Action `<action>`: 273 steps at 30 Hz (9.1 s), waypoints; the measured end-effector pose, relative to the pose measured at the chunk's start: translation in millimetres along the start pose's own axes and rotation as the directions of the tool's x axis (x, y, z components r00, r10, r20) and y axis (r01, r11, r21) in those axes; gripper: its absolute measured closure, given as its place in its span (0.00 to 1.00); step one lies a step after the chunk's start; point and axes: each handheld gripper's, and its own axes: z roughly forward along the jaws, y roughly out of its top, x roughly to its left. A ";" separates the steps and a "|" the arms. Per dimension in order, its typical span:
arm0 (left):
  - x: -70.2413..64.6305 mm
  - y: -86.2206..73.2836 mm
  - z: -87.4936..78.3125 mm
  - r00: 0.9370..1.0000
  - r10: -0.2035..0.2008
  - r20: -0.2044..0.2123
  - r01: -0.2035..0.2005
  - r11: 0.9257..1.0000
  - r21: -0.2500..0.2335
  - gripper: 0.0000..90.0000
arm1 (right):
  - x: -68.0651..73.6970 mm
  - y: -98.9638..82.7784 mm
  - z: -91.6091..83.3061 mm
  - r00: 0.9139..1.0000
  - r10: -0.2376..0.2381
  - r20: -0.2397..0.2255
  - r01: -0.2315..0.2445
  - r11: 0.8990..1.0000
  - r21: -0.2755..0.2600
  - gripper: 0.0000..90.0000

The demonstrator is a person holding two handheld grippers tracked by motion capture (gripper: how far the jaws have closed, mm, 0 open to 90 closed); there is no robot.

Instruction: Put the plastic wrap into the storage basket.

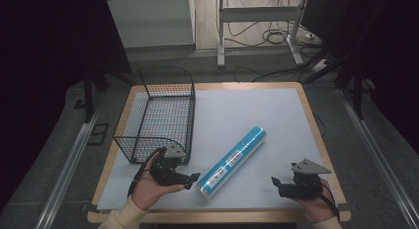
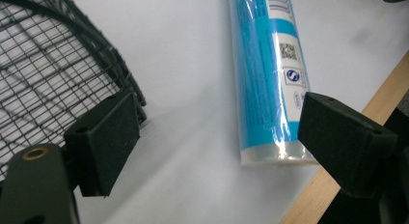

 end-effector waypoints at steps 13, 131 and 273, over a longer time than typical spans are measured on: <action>-13.8 21.2 11.0 0.999 0.033 0.030 -0.033 0.999 0.006 0.17 | -0.4 -0.3 0.6 1.000 0.002 0.005 -0.002 1.000 0.006 0.15; -33.2 135.6 151.5 0.998 0.014 0.053 -0.037 0.887 0.461 0.35 | -6.5 -1.2 -3.4 0.998 -0.003 0.057 0.003 1.000 0.001 0.15; 51.7 270.7 -19.2 0.978 0.082 -0.192 -0.032 0.968 0.251 0.35 | -14.3 -1.1 -6.4 0.997 0.013 0.070 -0.013 1.000 -0.005 0.15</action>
